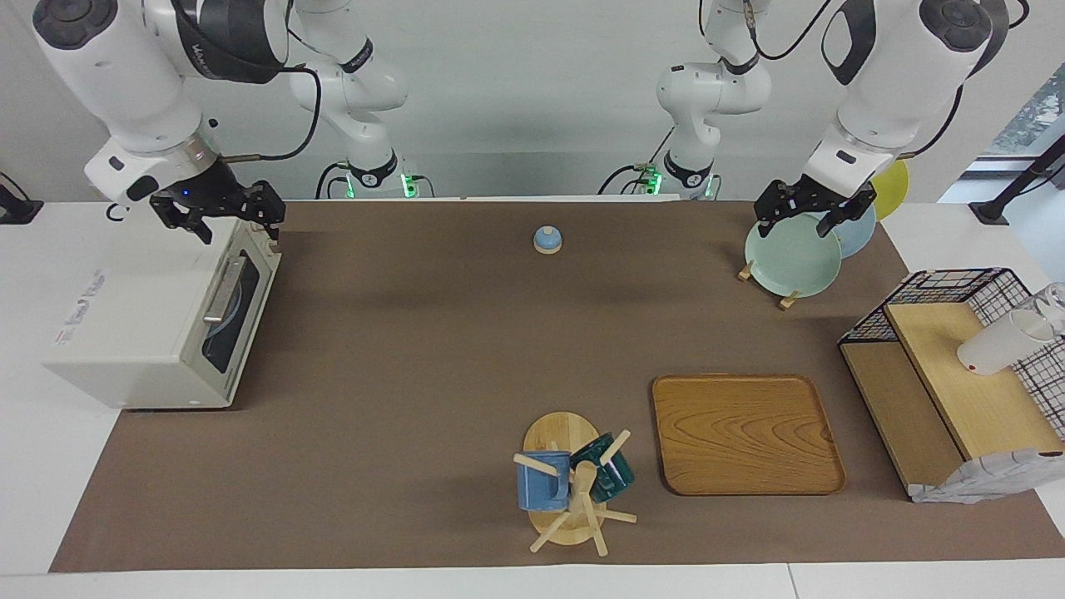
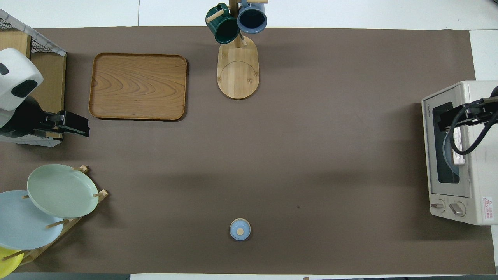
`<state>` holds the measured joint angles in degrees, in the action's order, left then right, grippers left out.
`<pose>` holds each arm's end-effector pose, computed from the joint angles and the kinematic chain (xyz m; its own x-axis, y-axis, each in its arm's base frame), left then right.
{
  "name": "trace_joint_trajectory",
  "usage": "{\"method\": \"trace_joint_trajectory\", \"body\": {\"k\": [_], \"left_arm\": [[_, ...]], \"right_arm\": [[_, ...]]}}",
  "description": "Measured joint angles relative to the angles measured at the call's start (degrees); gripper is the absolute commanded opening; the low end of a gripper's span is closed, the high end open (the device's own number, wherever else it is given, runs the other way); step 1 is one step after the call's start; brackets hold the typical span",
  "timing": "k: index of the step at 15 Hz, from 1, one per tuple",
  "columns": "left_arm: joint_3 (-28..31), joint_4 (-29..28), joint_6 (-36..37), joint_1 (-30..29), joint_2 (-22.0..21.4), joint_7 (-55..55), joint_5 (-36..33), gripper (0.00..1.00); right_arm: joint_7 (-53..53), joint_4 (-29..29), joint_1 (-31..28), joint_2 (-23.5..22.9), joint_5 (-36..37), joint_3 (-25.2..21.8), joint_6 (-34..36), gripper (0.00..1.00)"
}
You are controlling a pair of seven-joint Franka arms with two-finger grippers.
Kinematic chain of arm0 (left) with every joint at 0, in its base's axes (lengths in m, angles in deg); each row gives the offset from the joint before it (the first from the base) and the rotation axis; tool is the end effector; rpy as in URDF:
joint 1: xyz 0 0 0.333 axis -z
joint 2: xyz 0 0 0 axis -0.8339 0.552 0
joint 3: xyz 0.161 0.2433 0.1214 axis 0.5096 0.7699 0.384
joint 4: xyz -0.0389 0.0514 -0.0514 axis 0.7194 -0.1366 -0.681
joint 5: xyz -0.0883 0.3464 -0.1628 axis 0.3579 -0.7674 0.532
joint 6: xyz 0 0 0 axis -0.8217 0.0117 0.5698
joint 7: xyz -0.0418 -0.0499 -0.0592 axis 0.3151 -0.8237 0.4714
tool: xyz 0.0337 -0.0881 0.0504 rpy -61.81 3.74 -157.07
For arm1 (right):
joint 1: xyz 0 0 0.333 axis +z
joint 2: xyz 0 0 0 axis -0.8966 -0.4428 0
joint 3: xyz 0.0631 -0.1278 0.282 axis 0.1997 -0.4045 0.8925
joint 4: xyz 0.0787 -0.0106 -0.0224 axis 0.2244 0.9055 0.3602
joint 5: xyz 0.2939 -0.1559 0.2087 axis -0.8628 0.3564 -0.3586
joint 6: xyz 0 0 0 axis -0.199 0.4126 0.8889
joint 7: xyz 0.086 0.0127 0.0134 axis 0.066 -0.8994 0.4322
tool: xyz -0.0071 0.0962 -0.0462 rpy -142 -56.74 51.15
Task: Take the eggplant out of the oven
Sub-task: 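Reach the right gripper into the open toaster oven toward the plate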
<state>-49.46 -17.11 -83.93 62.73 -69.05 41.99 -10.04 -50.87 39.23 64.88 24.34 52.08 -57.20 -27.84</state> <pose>0.5355 -0.0794 0.5954 0.9937 -0.0806 -0.0782 -0.0797 -0.9967 0.0152 0.5571 -0.0339 0.5970 0.9903 0.0733 -0.1184 0.0776 -0.9965 0.0324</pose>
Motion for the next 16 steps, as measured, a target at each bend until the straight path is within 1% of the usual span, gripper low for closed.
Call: {"method": "trace_joint_trajectory", "body": {"k": [6,7,8,9,11,16], "left_arm": [[0.00,0.00,0.00,0.00,0.00,0.00,0.00,1.00],[0.00,0.00,0.00,0.00,0.00,0.00,0.00,1.00],[0.00,0.00,0.00,0.00,0.00,0.00,0.00,1.00],[0.00,0.00,0.00,0.00,0.00,0.00,0.00,1.00],[0.00,0.00,0.00,0.00,0.00,0.00,0.00,1.00],[0.00,0.00,0.00,0.00,0.00,0.00,0.00,1.00]], "right_arm": [[0.00,0.00,0.09,0.00,0.00,0.02,0.00,1.00],[0.00,0.00,0.09,0.00,0.00,0.02,0.00,0.78],[0.12,0.03,0.10,0.00,0.00,0.03,0.00,0.19],[0.27,0.11,0.11,0.00,0.00,0.03,0.00,0.00],[0.44,0.96,0.11,0.10,0.00,0.04,-0.58,0.00],[-0.45,10.14,-0.40,2.27,0.25,-0.22,-10.73,0.00]]}}
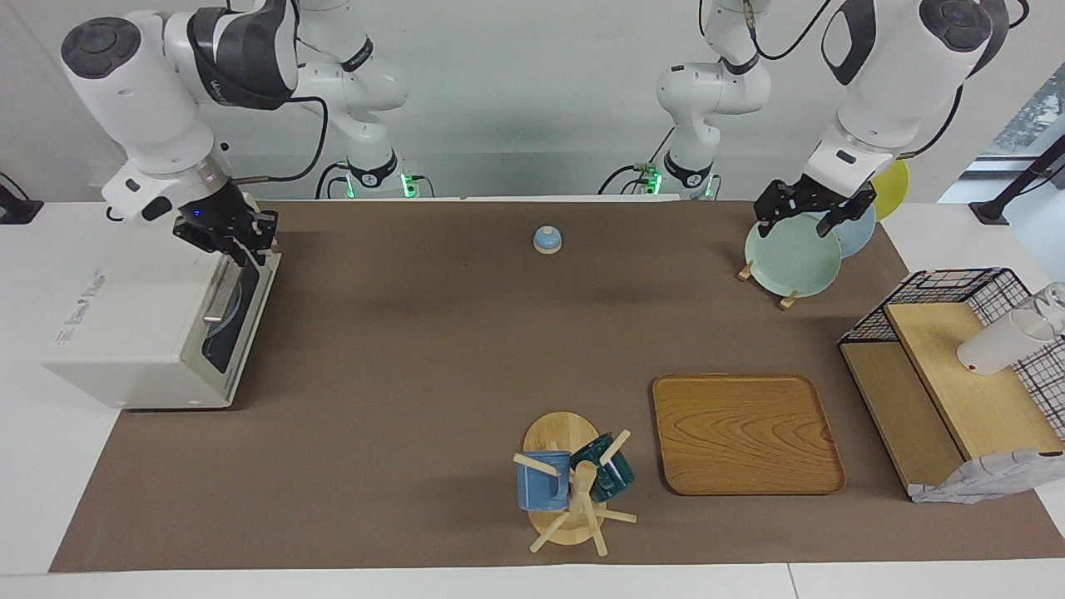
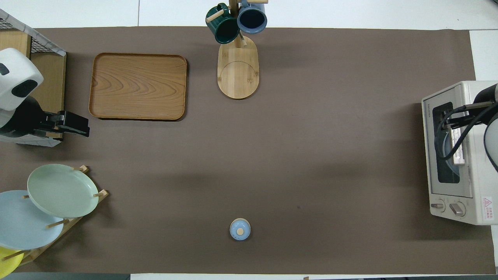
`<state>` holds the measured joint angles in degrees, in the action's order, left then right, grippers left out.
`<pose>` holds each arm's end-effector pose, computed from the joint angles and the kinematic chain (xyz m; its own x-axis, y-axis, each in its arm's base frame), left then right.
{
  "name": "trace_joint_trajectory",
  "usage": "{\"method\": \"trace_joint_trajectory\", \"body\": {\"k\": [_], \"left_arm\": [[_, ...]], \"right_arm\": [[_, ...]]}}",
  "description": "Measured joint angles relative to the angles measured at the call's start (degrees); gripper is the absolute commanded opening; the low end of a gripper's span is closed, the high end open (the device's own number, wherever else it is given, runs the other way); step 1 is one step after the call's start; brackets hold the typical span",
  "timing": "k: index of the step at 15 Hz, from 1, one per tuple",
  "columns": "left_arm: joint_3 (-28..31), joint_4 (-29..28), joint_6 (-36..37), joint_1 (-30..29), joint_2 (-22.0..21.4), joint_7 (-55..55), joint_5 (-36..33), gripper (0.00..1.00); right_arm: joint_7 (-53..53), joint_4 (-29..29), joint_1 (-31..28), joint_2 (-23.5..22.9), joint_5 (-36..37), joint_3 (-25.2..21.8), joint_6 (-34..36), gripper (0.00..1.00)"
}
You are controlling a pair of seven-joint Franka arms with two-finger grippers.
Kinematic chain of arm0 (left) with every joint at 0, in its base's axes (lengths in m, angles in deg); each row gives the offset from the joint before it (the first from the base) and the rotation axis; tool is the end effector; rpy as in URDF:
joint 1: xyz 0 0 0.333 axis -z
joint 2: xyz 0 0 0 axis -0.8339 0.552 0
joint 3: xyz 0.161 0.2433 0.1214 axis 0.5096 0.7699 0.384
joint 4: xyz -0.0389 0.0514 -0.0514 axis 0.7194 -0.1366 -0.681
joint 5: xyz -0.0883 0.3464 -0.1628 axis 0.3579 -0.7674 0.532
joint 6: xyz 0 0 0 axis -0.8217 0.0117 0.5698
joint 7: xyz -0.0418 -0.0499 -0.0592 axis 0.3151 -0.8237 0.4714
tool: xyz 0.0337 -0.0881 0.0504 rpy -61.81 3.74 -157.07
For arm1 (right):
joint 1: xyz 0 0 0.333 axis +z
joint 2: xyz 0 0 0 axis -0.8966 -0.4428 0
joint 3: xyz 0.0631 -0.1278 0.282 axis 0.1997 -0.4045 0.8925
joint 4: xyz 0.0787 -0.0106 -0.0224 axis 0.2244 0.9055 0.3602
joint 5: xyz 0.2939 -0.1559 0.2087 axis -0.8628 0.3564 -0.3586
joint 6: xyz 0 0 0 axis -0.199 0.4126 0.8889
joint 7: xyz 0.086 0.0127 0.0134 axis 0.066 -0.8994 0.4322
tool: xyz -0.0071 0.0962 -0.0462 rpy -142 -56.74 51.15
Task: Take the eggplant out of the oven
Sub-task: 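Reach the right gripper into the open toaster oven toward the plate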
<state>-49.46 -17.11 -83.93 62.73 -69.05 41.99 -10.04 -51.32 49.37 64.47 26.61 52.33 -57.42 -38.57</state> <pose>0.5355 -0.0794 0.5954 0.9937 -0.0806 -0.0782 -0.0797 -0.9967 0.0152 0.5557 -0.0405 0.5508 0.9956 0.0633 -0.0692 0.0662 -0.9970 0.0401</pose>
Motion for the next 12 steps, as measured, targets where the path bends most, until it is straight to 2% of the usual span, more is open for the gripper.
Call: {"method": "trace_joint_trajectory", "body": {"k": [5,12], "left_arm": [[0.00,0.00,0.00,0.00,0.00,0.00,0.00,1.00],[0.00,0.00,0.00,0.00,0.00,0.00,0.00,1.00]], "right_arm": [[-1.77,8.07,-4.52,0.66,3.51,-0.27,-7.48,0.00],[-1.73,12.87,-5.48,1.41,6.25,-0.35,-9.01,0.00]]}}
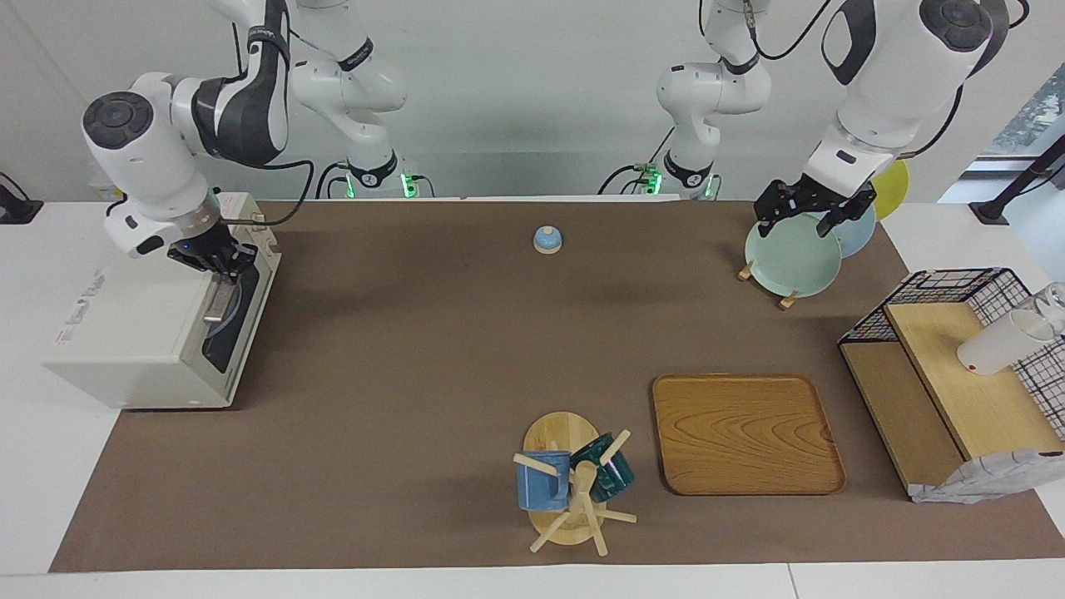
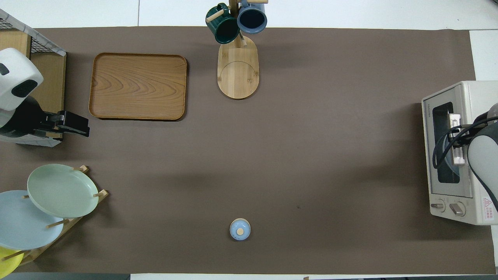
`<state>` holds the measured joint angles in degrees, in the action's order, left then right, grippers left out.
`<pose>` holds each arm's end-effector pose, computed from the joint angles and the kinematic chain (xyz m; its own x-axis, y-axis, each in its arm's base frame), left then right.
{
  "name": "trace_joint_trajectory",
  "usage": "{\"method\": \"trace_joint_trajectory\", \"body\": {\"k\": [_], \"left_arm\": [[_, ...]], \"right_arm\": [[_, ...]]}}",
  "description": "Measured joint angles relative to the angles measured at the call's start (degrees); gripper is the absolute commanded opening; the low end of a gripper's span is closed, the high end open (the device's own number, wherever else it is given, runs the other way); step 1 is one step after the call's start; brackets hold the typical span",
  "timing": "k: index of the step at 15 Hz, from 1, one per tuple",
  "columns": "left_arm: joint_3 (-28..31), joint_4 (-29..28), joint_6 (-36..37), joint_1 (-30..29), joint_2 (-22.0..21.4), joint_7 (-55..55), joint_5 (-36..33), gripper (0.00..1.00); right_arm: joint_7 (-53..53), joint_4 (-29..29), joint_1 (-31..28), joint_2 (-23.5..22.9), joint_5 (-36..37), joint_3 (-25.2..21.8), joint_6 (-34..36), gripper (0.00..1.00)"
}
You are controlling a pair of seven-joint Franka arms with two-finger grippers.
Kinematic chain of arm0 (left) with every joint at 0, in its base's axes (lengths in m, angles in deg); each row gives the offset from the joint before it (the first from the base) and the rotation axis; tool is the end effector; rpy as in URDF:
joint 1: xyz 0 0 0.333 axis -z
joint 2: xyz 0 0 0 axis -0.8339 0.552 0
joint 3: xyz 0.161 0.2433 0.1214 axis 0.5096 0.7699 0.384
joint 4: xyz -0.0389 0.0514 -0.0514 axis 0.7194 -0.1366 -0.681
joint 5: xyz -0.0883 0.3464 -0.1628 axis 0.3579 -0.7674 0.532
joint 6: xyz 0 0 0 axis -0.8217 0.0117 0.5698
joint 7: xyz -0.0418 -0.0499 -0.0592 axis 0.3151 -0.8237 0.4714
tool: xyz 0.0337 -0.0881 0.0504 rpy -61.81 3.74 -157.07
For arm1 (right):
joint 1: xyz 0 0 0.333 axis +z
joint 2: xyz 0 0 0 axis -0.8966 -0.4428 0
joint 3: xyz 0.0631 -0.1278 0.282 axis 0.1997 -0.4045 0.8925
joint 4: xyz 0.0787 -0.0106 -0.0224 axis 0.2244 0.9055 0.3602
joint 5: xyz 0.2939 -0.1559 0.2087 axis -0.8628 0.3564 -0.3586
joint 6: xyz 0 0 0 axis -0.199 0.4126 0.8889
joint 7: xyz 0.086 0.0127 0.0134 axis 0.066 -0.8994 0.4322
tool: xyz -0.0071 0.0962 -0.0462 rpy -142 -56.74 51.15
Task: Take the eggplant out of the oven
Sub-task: 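Reach the right gripper into the open toaster oven toward the plate, then grasp the pale blue plate inside the oven with the right gripper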
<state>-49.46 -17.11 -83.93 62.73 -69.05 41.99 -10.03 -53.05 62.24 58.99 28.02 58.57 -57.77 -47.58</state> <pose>0.5355 -0.0794 0.5954 0.9937 -0.0806 -0.0782 -0.0797 -0.9967 0.0154 0.5303 -0.1018 0.4718 0.9920 -0.0318 -0.1221 -0.0153 -0.9909 0.1336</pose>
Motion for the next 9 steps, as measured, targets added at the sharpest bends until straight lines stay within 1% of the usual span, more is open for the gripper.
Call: {"method": "trace_joint_trajectory", "body": {"k": [5,7,9], "left_arm": [[0.00,0.00,0.00,0.00,0.00,0.00,0.00,1.00],[0.00,0.00,0.00,0.00,0.00,0.00,0.00,1.00],[0.00,0.00,0.00,0.00,0.00,0.00,0.00,1.00]], "right_arm": [[0.45,3.13,0.09,1.80,0.01,0.44,-3.43,0.00],[0.45,4.11,1.22,2.13,-0.08,0.65,-4.33,0.00],[0.44,6.01,3.00,2.36,-0.68,0.86,-6.65,0.00]]}}
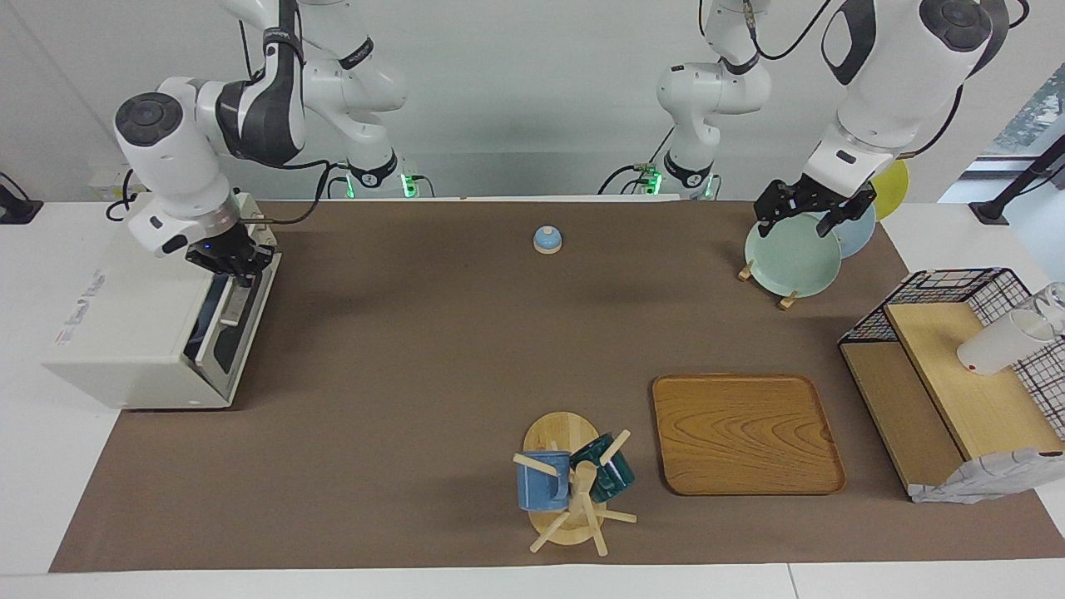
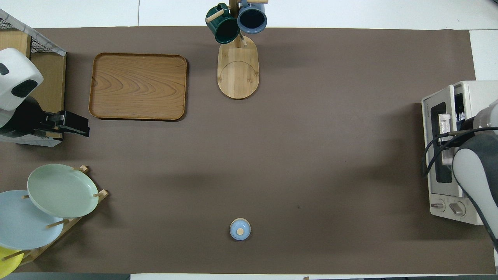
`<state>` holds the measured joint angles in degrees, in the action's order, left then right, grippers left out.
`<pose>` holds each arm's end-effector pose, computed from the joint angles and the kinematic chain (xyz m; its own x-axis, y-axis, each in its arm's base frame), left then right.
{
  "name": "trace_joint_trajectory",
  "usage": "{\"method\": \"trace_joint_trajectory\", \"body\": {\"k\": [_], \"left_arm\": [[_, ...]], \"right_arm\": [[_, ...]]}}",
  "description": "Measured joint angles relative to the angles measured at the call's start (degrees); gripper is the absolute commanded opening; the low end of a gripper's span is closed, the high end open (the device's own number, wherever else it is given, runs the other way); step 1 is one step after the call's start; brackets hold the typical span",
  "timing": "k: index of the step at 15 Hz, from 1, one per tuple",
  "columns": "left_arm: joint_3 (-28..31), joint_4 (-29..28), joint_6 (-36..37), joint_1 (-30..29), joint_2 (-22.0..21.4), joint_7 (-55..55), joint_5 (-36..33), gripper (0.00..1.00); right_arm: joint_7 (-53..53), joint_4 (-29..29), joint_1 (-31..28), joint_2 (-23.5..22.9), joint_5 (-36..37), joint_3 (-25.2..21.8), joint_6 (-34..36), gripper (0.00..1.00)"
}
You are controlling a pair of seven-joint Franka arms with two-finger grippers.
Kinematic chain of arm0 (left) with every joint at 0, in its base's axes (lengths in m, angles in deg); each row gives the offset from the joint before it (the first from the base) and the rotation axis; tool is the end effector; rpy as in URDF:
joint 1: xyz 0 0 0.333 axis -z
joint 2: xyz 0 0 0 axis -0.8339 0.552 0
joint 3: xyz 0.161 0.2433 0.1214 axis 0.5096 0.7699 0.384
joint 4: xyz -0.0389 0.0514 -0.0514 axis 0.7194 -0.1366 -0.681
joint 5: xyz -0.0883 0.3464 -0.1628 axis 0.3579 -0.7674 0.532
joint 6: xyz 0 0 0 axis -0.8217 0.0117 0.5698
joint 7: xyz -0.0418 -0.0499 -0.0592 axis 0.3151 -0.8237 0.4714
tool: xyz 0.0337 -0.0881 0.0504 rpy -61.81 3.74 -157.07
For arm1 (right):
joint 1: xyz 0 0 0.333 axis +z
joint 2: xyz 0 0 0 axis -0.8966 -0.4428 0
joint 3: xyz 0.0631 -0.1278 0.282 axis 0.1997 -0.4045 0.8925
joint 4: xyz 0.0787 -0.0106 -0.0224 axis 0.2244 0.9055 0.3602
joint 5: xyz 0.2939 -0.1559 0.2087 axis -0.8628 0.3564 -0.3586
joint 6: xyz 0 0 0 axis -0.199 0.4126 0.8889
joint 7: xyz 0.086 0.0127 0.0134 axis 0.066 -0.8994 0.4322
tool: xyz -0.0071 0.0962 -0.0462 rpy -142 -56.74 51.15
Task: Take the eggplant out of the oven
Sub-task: 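Grasp the pale blue plate inside the oven with the right gripper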
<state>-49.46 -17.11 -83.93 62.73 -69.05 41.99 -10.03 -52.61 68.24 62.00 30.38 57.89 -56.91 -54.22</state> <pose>0.5355 -0.0794 0.5954 0.9937 -0.0806 -0.0782 -0.0797 -0.9967 0.0154 0.5242 -0.0619 0.4540 0.9960 0.0556 -0.0700 0.0638 -0.9906 0.1208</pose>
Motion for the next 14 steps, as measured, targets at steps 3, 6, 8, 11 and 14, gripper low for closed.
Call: {"method": "trace_joint_trajectory", "body": {"k": [3,6,8,11,14], "left_arm": [[0.00,0.00,0.00,0.00,0.00,0.00,0.00,1.00],[0.00,0.00,0.00,0.00,0.00,0.00,0.00,1.00],[0.00,0.00,0.00,0.00,0.00,0.00,0.00,1.00],[0.00,0.00,0.00,0.00,0.00,0.00,0.00,1.00],[0.00,0.00,0.00,0.00,0.00,0.00,0.00,1.00]], "right_arm": [[-0.65,4.74,2.73,-0.21,-1.81,0.82,-7.16,0.00],[-2.31,7.90,4.82,-3.69,-3.01,1.34,-15.34,0.00],[-3.60,8.52,5.53,-6.94,-3.28,1.77,-18.89,0.00],[-4.50,8.57,5.55,-11.44,-5.38,1.86,-22.12,0.00],[-4.51,8.32,5.52,-13.13,-6.40,1.73,-23.04,0.00]]}}
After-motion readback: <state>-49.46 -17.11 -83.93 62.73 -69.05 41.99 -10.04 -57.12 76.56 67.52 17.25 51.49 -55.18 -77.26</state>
